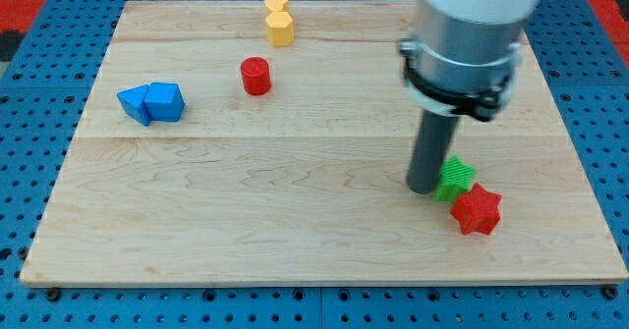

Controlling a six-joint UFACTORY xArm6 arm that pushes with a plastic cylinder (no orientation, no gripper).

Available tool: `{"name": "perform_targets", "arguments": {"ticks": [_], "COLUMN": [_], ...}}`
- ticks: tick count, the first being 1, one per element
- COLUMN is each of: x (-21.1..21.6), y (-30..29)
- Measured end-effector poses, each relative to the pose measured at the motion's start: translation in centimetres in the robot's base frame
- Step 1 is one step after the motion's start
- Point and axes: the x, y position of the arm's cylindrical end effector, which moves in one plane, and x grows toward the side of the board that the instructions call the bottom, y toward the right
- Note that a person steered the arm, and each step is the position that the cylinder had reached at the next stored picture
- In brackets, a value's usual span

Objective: Place green circle to bottom left of green star

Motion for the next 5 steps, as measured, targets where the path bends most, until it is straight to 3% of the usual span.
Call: {"name": "perform_targets", "arguments": {"ticks": [2,3,4,5], "x": [-2.9,-10.3,-15.2,-21.6], "y": [-4.7,-3.0,4.4,6.3]}}
